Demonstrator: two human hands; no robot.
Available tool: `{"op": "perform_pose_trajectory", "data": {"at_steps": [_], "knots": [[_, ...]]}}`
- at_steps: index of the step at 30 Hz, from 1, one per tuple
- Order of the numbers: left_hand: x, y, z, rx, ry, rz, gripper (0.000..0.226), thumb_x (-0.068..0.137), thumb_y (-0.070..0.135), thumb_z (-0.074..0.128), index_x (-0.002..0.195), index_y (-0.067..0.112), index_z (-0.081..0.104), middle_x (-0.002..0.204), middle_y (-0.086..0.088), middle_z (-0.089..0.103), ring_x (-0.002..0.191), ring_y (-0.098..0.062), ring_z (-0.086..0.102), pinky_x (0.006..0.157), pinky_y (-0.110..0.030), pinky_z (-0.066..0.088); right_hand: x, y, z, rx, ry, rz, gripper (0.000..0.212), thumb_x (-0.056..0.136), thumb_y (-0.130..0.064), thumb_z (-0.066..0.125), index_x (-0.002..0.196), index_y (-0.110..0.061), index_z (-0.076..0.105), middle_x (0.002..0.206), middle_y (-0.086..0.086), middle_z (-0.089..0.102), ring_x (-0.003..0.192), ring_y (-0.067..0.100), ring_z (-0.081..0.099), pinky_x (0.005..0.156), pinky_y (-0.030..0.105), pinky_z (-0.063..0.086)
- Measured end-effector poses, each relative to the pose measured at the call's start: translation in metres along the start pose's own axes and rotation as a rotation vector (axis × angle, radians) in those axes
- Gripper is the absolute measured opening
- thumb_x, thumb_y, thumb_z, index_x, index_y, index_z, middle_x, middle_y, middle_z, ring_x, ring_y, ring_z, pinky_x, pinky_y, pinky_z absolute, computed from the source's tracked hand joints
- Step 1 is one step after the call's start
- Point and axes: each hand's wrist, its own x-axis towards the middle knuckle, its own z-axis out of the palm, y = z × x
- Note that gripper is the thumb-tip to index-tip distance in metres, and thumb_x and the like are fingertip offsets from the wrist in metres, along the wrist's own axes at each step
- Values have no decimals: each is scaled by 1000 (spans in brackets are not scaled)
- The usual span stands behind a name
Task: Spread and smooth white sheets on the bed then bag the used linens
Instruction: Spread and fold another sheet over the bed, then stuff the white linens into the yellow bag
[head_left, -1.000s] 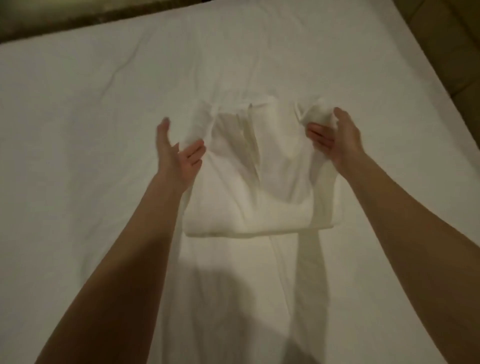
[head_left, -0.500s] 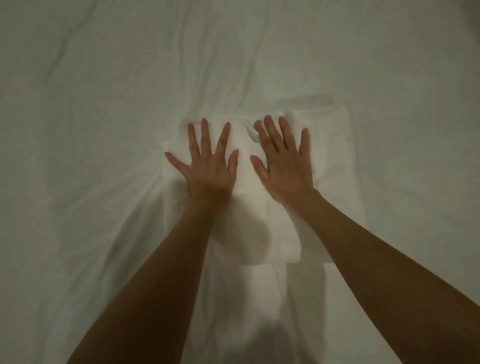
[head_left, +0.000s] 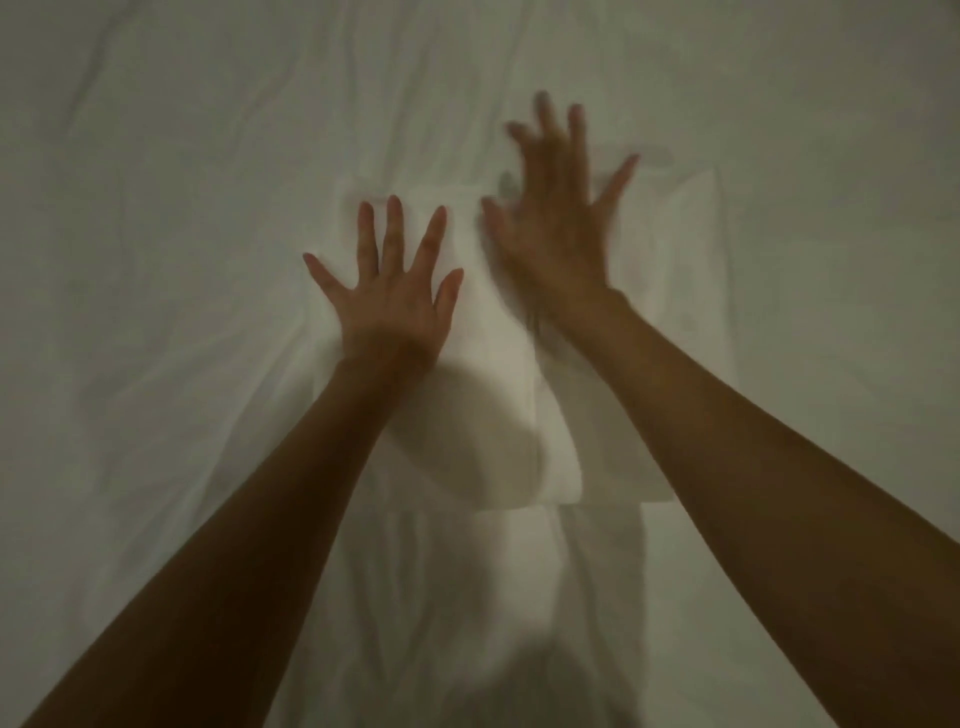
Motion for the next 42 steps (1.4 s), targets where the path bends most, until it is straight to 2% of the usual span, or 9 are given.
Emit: {"op": "perform_pose_trajectory", "data": {"at_steps": [3,7,15,22,26,30,33,37,42], "knots": [[-3,-10,7,10,45,67,55,101,48,14,154,34,7,163,-4,-3,150,-27,-7,103,-78,4,-26,0,17,-213,-157,-283,54,102,-46,19,153,-32,14,163,-1,5,150,24,-2,112,57,-12],[-7,-22,11,50,34,110,57,101,49,15,154,30,17,163,-8,9,149,-32,4,98,-82,15,-25,53,13,-230,-162,-174,58,99,-49,18,152,-26,24,160,2,20,149,26,8,116,47,-7],[-26,-29,-3,-289,-39,-211,72,92,67,35,151,46,0,161,5,-20,148,-38,0,103,-69,30,-34,98,-8,-184,-138,90,60,100,-54,19,154,-31,9,163,1,2,149,31,-3,113,64,-1],[-24,-26,10,-432,12,-300,71,92,64,42,150,49,6,162,-1,-6,143,-38,16,104,-58,33,-47,103,10,-38,-122,266,67,94,-61,20,153,-29,19,162,3,11,146,36,12,106,60,33],[-23,-32,9,-526,34,-280,76,89,65,48,150,48,8,162,-1,0,141,-39,18,109,-56,29,-48,108,6,271,-7,328,75,90,-62,45,152,-30,20,160,-5,16,146,21,16,115,46,22],[-33,-40,0,-798,140,-370,105,77,57,72,154,34,4,157,-2,14,141,-23,28,111,-36,25,-63,113,-19,786,105,647,81,74,-48,77,140,-25,36,137,-7,48,123,8,50,102,21,41],[-44,-52,-3,-956,20,-555,107,67,56,81,151,21,25,145,-2,41,132,-20,44,111,-35,34,-91,119,-27,937,-29,836,70,75,-40,80,133,-15,50,122,-1,62,103,11,63,87,23,51],[-55,-58,-15,-1167,-246,-668,50,76,43,77,115,18,59,94,6,65,86,-11,64,71,-23,50,-122,123,-38,1128,-389,908,85,54,-54,85,125,-16,62,108,-1,72,93,14,71,74,27,55],[-100,-67,-30,-1201,-273,-714,64,73,37,80,127,10,58,110,-2,65,83,-11,63,65,-25,49,-157,114,-48,1196,-529,945,111,14,-60,91,115,-19,66,104,0,74,91,17,72,74,31,55]]}}
